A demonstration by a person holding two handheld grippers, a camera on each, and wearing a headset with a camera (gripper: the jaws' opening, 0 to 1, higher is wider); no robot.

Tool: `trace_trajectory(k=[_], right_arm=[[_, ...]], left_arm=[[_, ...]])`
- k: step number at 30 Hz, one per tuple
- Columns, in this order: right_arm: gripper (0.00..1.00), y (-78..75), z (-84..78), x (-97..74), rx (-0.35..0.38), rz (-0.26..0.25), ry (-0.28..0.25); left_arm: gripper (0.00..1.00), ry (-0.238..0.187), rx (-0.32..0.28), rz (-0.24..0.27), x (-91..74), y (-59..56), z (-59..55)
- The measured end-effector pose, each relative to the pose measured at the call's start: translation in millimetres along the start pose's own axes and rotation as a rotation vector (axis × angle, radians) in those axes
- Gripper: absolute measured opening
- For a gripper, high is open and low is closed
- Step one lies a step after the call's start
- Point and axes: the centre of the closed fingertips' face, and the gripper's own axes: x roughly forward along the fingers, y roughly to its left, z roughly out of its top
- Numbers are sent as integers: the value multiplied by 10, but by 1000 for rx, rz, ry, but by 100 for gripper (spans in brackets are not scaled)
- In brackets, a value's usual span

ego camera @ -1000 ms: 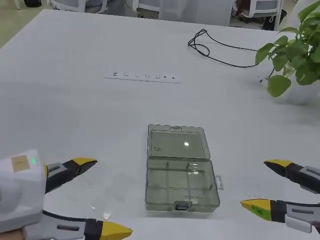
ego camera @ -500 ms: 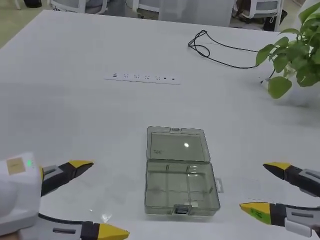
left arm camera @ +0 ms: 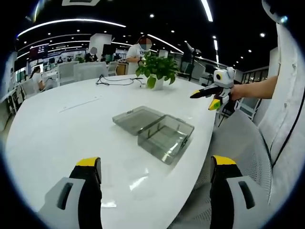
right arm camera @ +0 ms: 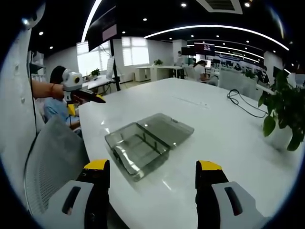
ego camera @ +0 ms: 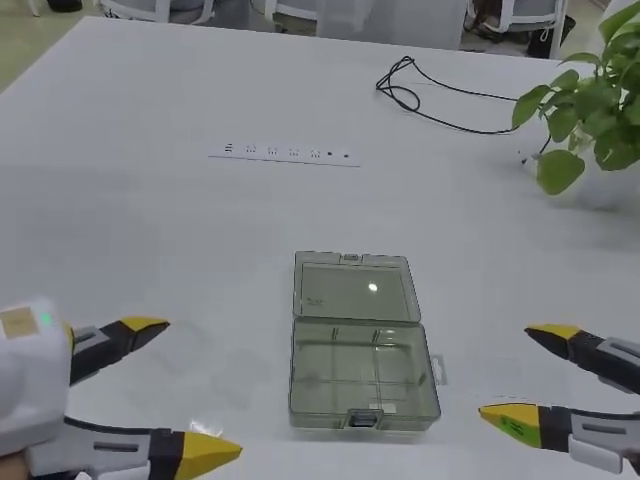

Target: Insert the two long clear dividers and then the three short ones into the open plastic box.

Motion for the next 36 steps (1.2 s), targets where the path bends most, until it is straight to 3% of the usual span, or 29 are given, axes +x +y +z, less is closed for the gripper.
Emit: trace_trajectory(k=[15,20,23,31,33,36], right_arm=[[74,8,-3,35,12,-1,-3],[73,-4,-6,51,15,-3,-5],[73,-12,-3,57,15,-4,-8],[73,-32,0,66,21,-9,-15],[73,-35,-3,71,23,-9,-16],[73,-39,-9,77,27,-10,-19]], left_arm=[[90,72,-33,107,-48,432,-161],[86,117,-46,142,-61,569,-232],[83,141,-91,155,-71,630,-290],[71,187,-126,182,-91,739,-380],[65,244,-163,211,-125,783,-473],[61,250,-158,219,-113,824,-487]])
